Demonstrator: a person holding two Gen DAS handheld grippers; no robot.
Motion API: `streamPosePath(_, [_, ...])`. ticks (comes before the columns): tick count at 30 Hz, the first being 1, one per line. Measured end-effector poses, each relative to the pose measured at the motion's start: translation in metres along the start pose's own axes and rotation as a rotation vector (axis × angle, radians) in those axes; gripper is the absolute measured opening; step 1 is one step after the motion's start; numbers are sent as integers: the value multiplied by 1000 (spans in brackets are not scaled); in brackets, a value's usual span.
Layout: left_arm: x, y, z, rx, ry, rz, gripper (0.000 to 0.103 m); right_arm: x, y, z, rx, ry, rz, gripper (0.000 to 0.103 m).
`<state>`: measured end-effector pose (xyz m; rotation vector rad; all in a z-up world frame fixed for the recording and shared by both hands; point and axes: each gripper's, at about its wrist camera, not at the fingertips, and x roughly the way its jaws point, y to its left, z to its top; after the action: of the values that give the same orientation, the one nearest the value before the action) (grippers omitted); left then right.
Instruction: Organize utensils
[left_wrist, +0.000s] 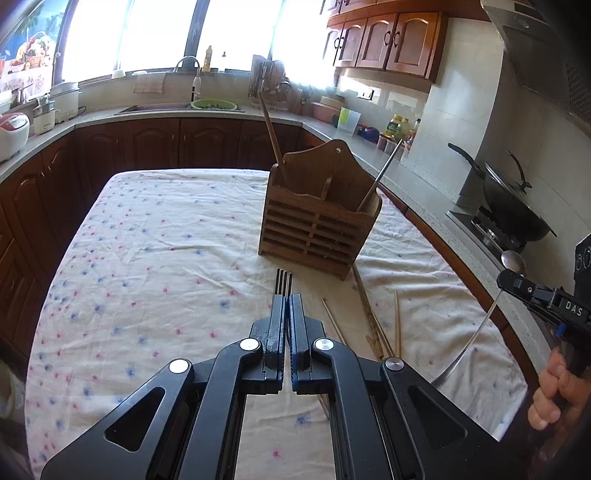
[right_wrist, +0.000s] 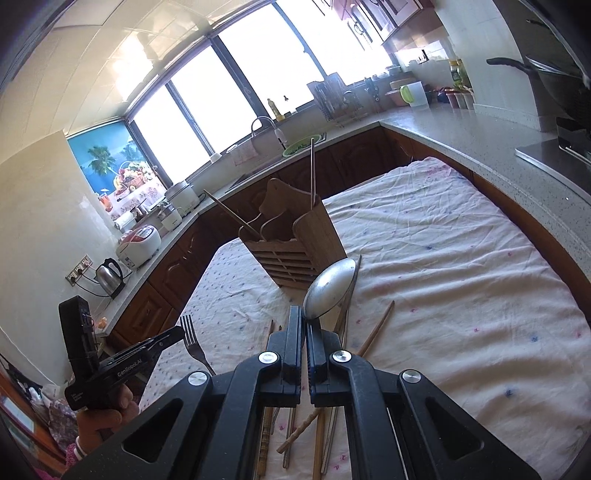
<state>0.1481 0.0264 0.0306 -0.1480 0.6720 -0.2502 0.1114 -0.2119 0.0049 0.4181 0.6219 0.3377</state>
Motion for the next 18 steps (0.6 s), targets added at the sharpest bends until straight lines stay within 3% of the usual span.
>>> streamPosePath(10, [-9, 3, 17, 16, -53, 23, 0, 2, 11, 17, -30, -38, 14, 2])
streamPosePath(13, [2, 18, 13, -32, -4, 39, 0, 3, 12, 18, -30, -42, 20, 2])
streamPosePath(15, [11, 33, 7, -79, 33, 90, 0, 4, 12, 17, -31, -43, 23, 2])
streamPosePath(16, [16, 40, 3, -99, 55, 111, 3, 4, 11, 17, -32, -43, 23, 2])
streamPosePath(18, [25, 57, -6, -144, 87, 141, 25, 6, 10, 16, -30, -36, 24, 2])
